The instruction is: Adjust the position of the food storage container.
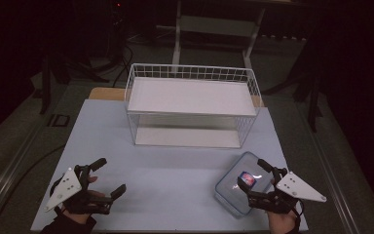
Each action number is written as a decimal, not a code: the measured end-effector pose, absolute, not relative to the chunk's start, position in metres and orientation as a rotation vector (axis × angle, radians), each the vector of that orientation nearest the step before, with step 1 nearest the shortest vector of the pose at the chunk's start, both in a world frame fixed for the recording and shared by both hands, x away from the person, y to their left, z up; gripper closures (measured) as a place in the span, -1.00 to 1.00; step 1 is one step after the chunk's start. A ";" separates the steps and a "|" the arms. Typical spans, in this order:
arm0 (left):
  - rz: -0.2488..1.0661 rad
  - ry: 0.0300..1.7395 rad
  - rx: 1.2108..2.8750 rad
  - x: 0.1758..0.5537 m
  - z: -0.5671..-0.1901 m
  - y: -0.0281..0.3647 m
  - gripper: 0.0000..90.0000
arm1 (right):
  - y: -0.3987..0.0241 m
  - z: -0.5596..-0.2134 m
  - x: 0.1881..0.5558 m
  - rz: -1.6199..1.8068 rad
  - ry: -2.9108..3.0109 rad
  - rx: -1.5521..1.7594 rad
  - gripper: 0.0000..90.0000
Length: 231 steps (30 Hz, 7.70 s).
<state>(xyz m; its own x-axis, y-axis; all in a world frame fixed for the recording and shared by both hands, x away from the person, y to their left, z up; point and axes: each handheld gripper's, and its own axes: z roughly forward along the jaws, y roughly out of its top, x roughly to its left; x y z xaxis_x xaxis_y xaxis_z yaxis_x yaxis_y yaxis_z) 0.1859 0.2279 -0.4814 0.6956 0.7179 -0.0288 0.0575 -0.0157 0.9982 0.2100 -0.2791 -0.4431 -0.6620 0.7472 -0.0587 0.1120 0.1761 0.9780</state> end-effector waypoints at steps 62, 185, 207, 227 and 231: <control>0.564 0.630 1.558 0.188 -0.484 0.218 -0.99 | -0.323 -0.495 0.185 1.216 2.425 0.951 1.00; 0.552 0.628 1.582 0.189 -0.486 0.215 -0.99 | -0.340 -0.538 0.291 1.212 2.452 0.972 1.00; 0.535 0.639 1.596 0.191 -0.487 0.213 -0.99 | -0.311 -0.536 0.275 1.230 2.588 0.818 1.00; 0.525 0.663 1.613 0.194 -0.490 0.209 -0.99 | -0.288 -0.532 0.266 1.280 2.663 0.704 1.00; 0.519 0.660 1.623 0.194 -0.490 0.208 -0.99 | -0.282 -0.532 0.267 1.273 2.679 0.679 1.00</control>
<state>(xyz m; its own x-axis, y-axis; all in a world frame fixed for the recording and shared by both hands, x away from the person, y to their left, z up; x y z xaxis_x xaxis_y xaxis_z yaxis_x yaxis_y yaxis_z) 0.1941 0.2077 -0.4903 0.7357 0.6765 -0.0330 0.1275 -0.0905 0.9877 0.2666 -0.2825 -0.5319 -0.8958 0.4332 0.0992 0.3505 0.5516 0.7569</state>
